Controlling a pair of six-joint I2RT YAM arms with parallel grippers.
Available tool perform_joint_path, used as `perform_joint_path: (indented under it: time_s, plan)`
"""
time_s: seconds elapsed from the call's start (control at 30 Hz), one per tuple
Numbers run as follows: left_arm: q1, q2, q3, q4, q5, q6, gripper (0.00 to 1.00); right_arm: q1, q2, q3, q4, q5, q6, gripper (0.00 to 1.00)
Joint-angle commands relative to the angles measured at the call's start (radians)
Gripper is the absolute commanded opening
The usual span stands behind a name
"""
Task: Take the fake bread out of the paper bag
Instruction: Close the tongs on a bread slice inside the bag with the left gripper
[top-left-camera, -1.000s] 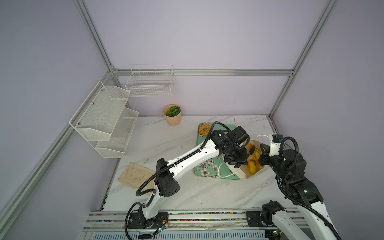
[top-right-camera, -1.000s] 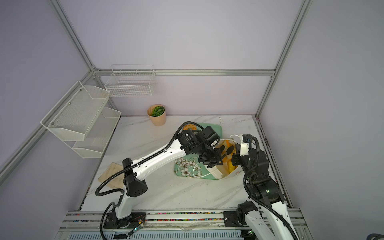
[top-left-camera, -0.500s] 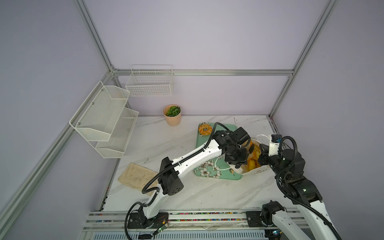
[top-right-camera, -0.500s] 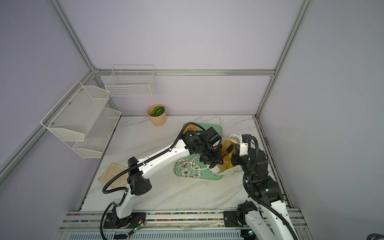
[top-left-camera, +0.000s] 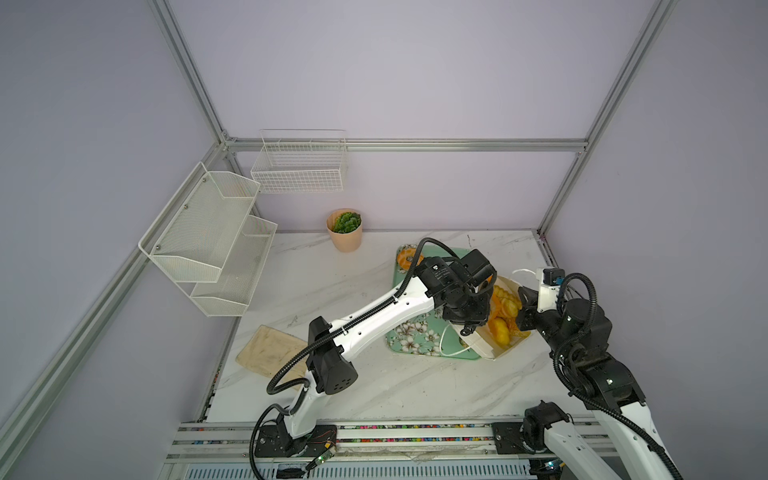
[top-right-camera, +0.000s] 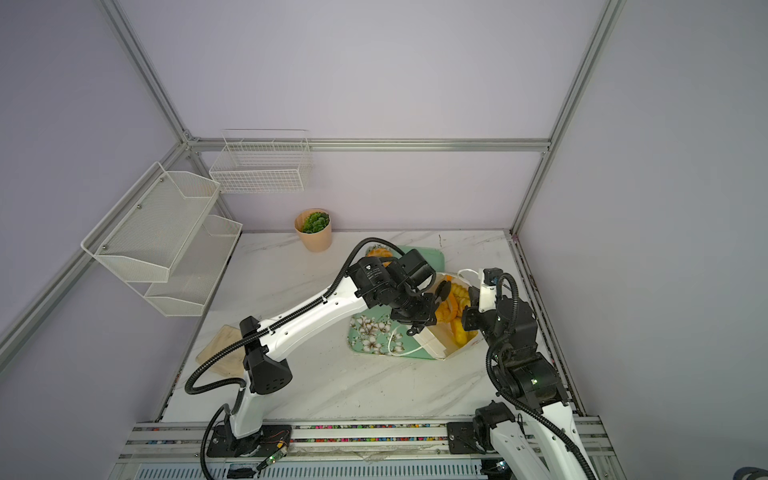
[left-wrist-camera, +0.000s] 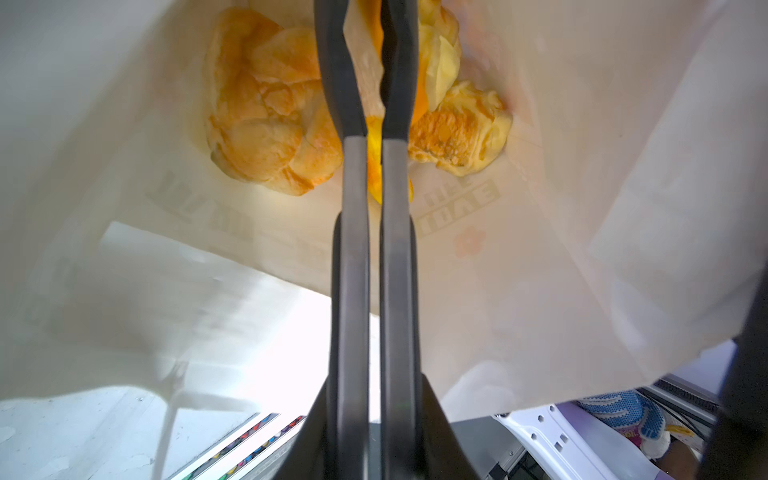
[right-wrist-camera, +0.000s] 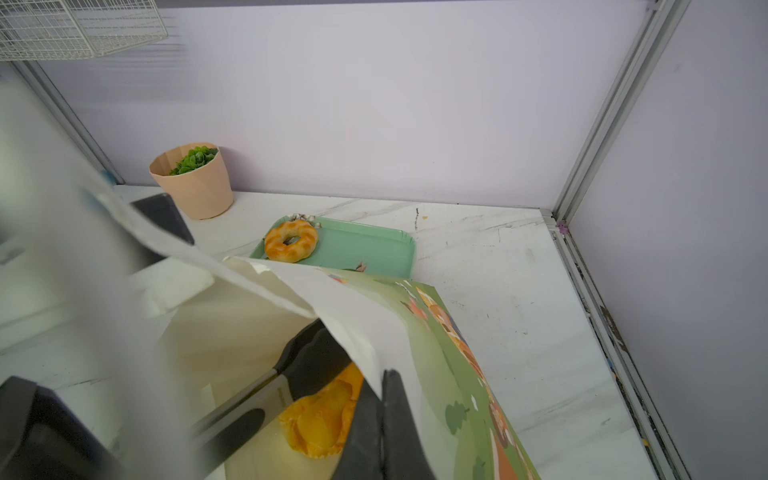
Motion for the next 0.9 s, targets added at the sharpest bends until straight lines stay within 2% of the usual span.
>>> perform_joint_path:
  time_s: [0.0,0.2,0.3,0.4,0.5,0.67,0.87]
  plan:
    - [0.015,-0.103,-0.061,0.056,-0.058,0.006,0.01,0.001,-0.004,0.01,0.042,0.007,-0.009,0.0]
    - [0.014,-0.113,-0.085,0.071,-0.016,-0.002,0.01,0.001,-0.008,0.01,0.039,0.013,-0.009,0.0]
    - [0.006,-0.096,-0.063,0.086,0.02,-0.019,0.21,0.001,-0.004,0.012,0.039,0.012,-0.009,0.0]
    - [-0.009,-0.072,-0.028,0.087,0.025,-0.032,0.31,0.001,-0.002,0.011,0.039,0.01,-0.01,0.0]
    - [-0.026,-0.038,0.0,0.086,0.031,-0.047,0.34,0.001,-0.002,0.011,0.039,0.021,-0.01,0.0]
    - [-0.052,0.017,0.068,0.086,0.027,-0.055,0.39,0.001,-0.003,0.023,0.024,0.116,0.006,0.0]
    - [-0.055,0.044,0.093,0.084,0.022,-0.059,0.43,0.001,0.011,0.026,0.028,0.108,0.007,0.0]
